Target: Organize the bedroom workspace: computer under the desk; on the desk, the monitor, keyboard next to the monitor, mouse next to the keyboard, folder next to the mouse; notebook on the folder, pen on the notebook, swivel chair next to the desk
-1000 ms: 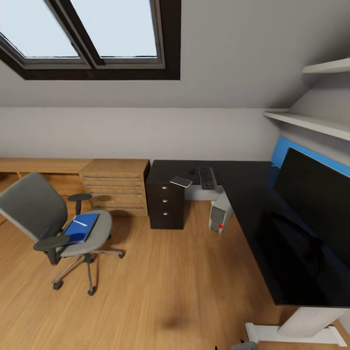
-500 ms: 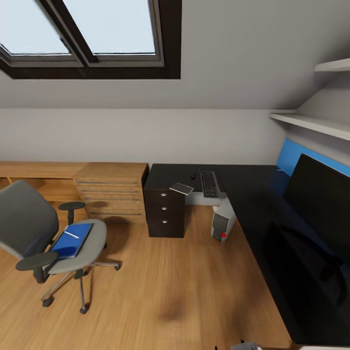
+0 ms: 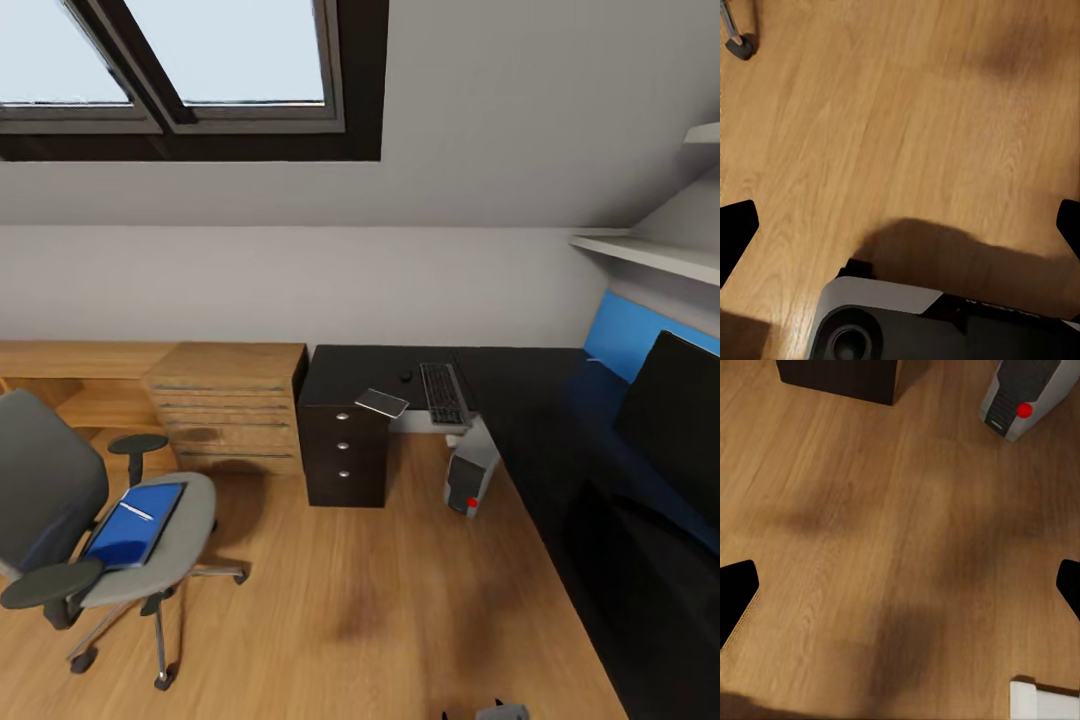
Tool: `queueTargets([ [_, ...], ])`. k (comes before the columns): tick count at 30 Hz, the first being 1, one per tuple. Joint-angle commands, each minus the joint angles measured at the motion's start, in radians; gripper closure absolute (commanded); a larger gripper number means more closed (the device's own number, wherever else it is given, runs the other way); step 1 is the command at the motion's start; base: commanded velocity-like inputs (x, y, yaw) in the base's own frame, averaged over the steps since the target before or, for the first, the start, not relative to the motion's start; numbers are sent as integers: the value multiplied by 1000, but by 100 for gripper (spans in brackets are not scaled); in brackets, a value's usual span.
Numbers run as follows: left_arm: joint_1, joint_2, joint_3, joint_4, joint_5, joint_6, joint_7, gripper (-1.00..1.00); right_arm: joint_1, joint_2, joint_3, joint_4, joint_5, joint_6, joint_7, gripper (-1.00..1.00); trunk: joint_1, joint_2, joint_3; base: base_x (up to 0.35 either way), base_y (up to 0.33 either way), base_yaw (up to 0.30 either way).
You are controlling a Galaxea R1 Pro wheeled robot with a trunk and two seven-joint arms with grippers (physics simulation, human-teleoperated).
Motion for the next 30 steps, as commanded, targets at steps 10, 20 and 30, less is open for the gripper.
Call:
queueTargets([
  [10, -1, 0, 8, 0, -7, -2, -2, -100, -1, 1, 8, 2, 2, -2, -10, -100, 1, -2, 1, 297, 134, -101],
  [20, -1, 0, 9, 0, -7, -3, -2, -100, -1, 0, 7, 2, 2, -1, -10, -100, 1, -2, 1, 306, -80, -1],
  [30, -1, 0, 9, 0, -7, -3, -2, -100, -2, 2, 3, -80, 1, 13, -33, -100, 1, -2, 1, 311, -108, 0],
])
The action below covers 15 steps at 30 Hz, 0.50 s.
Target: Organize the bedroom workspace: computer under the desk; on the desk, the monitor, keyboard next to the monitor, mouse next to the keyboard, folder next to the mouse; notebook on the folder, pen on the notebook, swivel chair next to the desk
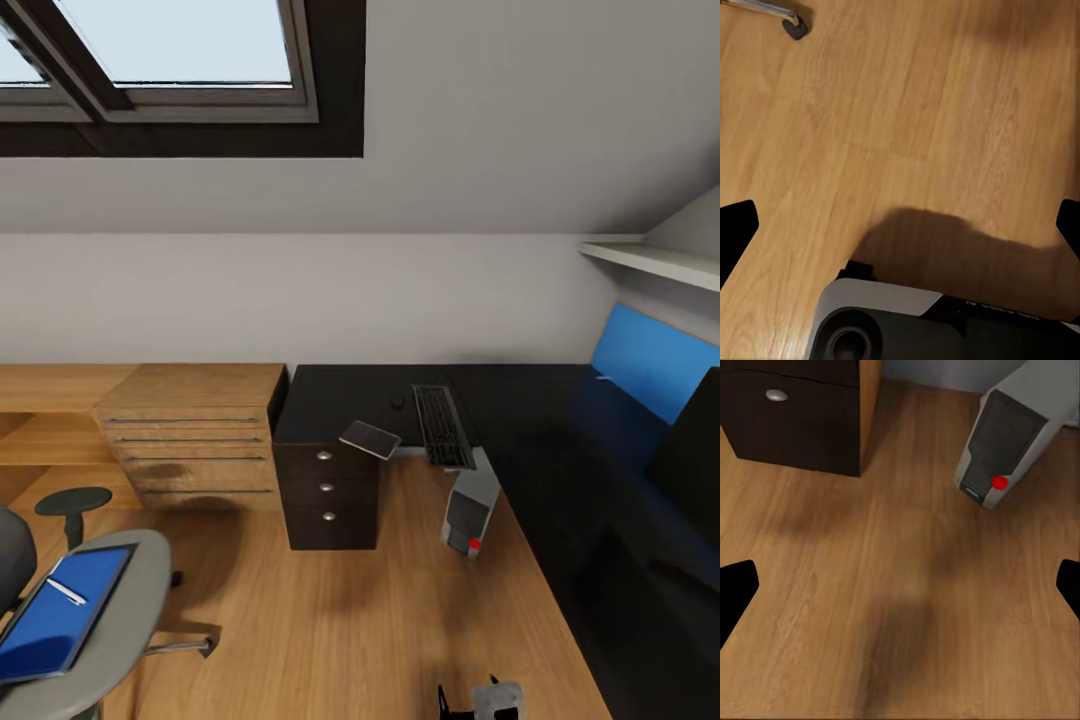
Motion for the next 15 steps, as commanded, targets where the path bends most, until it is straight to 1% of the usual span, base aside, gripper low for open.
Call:
queueTargets([
  [1, -1, 0, 9, 0, -7, -2, -2, -100, -1, 0, 7, -33, 1, 3, -12, -100, 1, -2, -2, 309, -125, 0],
  [3, -1, 0, 9, 0, -7, -2, -2, -100, -1, 0, 2, -82, 0, 13, -14, -100, 1, -2, -2, 288, -124, 0],
  [4, -1, 0, 9, 0, -7, -3, -2, -100, -2, 0, -6, -115, -4, 26, -14, -100, 1, -2, -2, 248, -116, 0],
  [5, -1, 0, 9, 0, -7, -3, -2, -100, -2, 1, -20, -150, -15, 44, -14, -100, 1, -2, -2, 211, -107, 0],
  [6, -1, 0, 9, 0, -7, -3, -2, -100, -4, 2, -38, -185, -39, 68, -13, -100, 1, -2, -2, 176, -92, 0],
  [7, -1, 0, 9, 0, -7, -3, -2, -100, -4, 2, -48, -203, -56, 82, -11, -100, 1, -2, -2, 155, -78, 0],
  [8, -1, 0, 10, 0, -7, -3, -2, -100, -6, 3, -66, -238, -98, 114, -9, -100, 1, -2, -2, 105, -50, 0],
  [9, -1, 0, 10, 0, -7, -3, -2, -100, -7, 3, -73, -256, -122, 131, -6, -100, 1, -2, -2, 84, -40, 0],
  [10, -1, 0, 10, 0, -7, -3, -2, -100, -10, 2, -84, -288, -177, 165, 5, -100, 1, -2, -2, 54, -26, 0],
  [11, -1, -1, 9, 0, -7, -3, -2, -100, -12, 1, -88, -303, -207, 182, 12, -100, 1, -2, -2, 43, -20, 0],
  [12, -1, -1, 9, 0, -7, -3, -2, -100, -22, 0, -94, -331, -269, 214, 31, -100, 1, -2, -2, 27, -13, 0],
  [13, -1, -1, 9, 0, -7, -3, -2, -100, -29, -2, -96, -344, -302, 229, 42, -100, 1, -2, -2, 22, -10, 0],
  [14, -1, -1, 8, 0, -7, -3, -2, -100, -47, -4, -99, -366, -367, 257, 66, -100, 1, -2, -2, 14, -7, 0],
  [15, -1, -1, 8, 0, -7, -3, -2, -100, -56, -6, -101, -374, -399, 270, 78, -100, 1, -2, -2, 11, -5, 0],
])
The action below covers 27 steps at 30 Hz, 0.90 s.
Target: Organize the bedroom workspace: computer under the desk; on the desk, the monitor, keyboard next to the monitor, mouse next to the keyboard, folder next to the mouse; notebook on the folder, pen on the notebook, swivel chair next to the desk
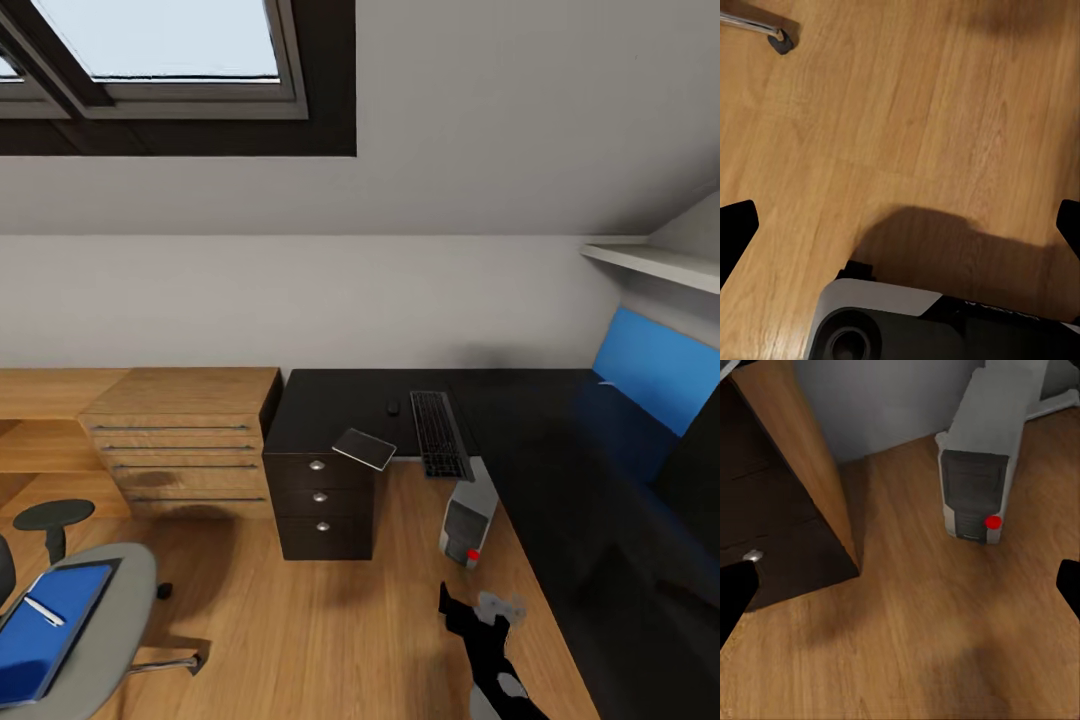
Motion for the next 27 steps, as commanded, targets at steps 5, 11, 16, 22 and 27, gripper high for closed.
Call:
queueTargets([
  [5, -1, -3, 13, -1, -6, -33, 4, -100, -73, -12, 3, -75, -279, 72, 69, -100, 1, -2, -2, 4, -2, 0],
  [11, -1, -24, 12, -93, -6, 8, 4, -100, -85, -18, -3, -285, -473, 120, 78, -100, 20, -37, -18, 0, 0, 0],
  [16, -1, -56, 12, -308, -6, 271, -1, -100, -85, -19, -9, -297, -503, 126, 80, -100, 39, -72, -34, 0, 0, 0],
  [22, -1, -119, 10, -619, 2, 557, -6, -100, -85, -19, -7, -303, -512, 127, 82, -100, 62, -114, -52, 0, 0, 0],
  [27, -1, -139, 3, -733, 5, 648, -6, -100, -84, -19, -7, -305, -513, 125, 83, -100, 81, -149, -68, 0, 0, 0],
])
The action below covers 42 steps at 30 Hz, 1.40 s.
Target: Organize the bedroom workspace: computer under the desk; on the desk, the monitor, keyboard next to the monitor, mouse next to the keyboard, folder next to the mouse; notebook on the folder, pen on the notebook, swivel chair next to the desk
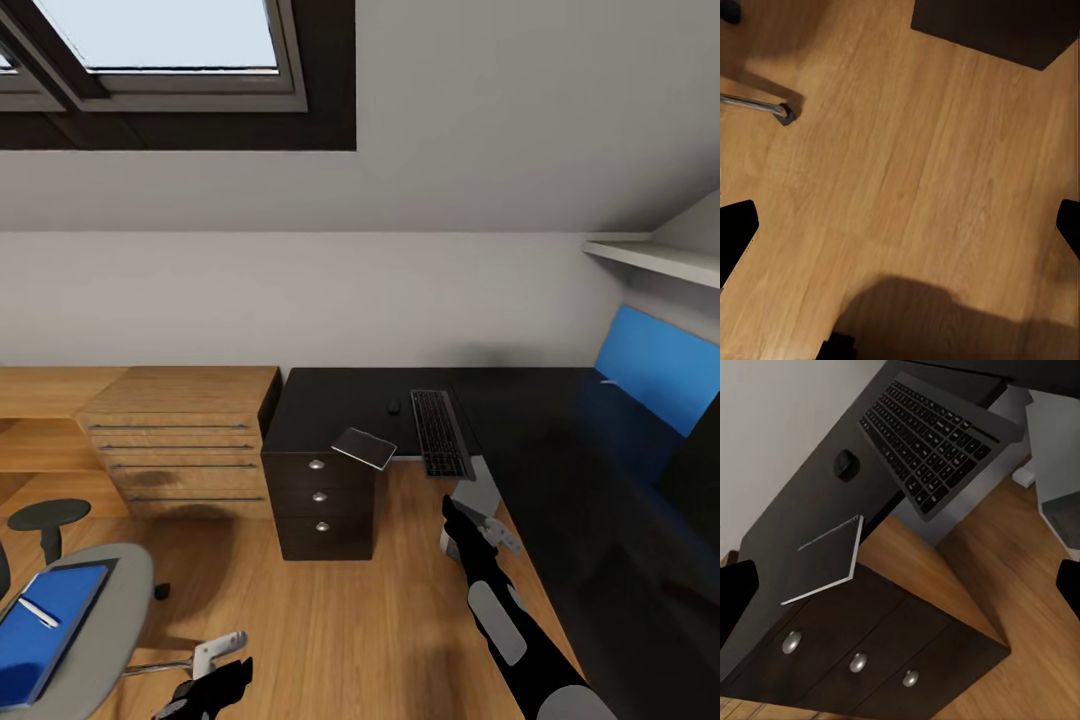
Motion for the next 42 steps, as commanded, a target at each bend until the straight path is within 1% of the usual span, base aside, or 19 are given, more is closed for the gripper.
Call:
queueTargets([
  [1, -1, -3, 3, -18, -9, 17, -3, -100, -1, -1, 5, -1, -10, -6, -3, -100, 4, -9, -5, 0, 0, 0],
  [3, -1, -7, -3, -64, -1, 58, -3, -100, 0, -2, 4, -2, -10, -5, 7, -100, 12, -23, -11, 0, 0, 0],
  [4, -1, -7, -4, -70, 6, 65, -3, -100, 0, -3, 4, -2, -10, -5, 12, -100, 16, -30, -14, 0, 0, 0],
  [5, -1, -8, -5, -80, 25, 75, -3, -100, 0, -6, 4, -2, -10, -4, 24, -100, 20, -37, -18, 0, 0, 0],
  [6, -1, -8, -5, -82, 37, 78, -3, -100, 0, -9, 4, -2, -10, -3, 31, -100, 24, -44, -21, 0, 0, 0],
  [7, -1, -7, -5, -84, 63, 83, -3, -100, 0, -16, 4, -2, -11, -1, 43, -100, 27, -51, -24, 0, 0, 0],
  [9, -1, -7, -4, -79, 86, 86, -3, -100, 0, -24, 4, -2, -16, 5, 55, -100, 35, -65, -30, 0, 0, 0],
  [10, -1, -4, -4, -69, 109, 87, -3, -100, 0, -32, 4, -2, -28, 21, 71, -100, 39, -72, -33, 0, 0, 0],
  [13, -1, 2, -5, -62, 127, 88, -4, -100, 1, -40, 4, -2, -59, 54, 89, -100, 50, -93, -43, 0, 0, 0],
  [15, -1, 6, -5, -58, 131, 88, -2, -100, 1, -44, 3, -2, -76, 67, 94, -100, 58, -107, -49, 0, 0, 0],
  [19, -1, 10, -5, -53, 133, 88, -2, -100, 3, -50, 3, -2, -90, 77, 99, -100, 73, -135, -61, 0, 0, 0],
  [22, -1, 11, -5, -52, 134, 88, -3, -100, 3, -53, 3, -3, -93, 79, 100, -100, 85, -156, -71, 0, 0, 0],
  [29, -1, 11, -4, -40, 134, 87, 1, -100, 3, -73, 4, -3, -95, 80, 104, -100, 112, -205, -93, 0, 0, 0],
  [34, -1, 11, -4, -36, 135, 87, 2, -100, 3, -71, 2, 2, -94, 69, 114, -100, 131, -240, -108, 0, 0, 0],
  [39, -1, 11, -3, -27, 135, 87, 3, -100, 3, -77, 0, 5, -94, 66, 112, -100, 150, -275, -124, 0, 0, 0],
  [42, -1, 11, -2, -20, 136, 87, 2, -100, 3, -86, -21, 6, -117, 76, 113, -100, 162, -296, -134, 0, 0, 0],
])
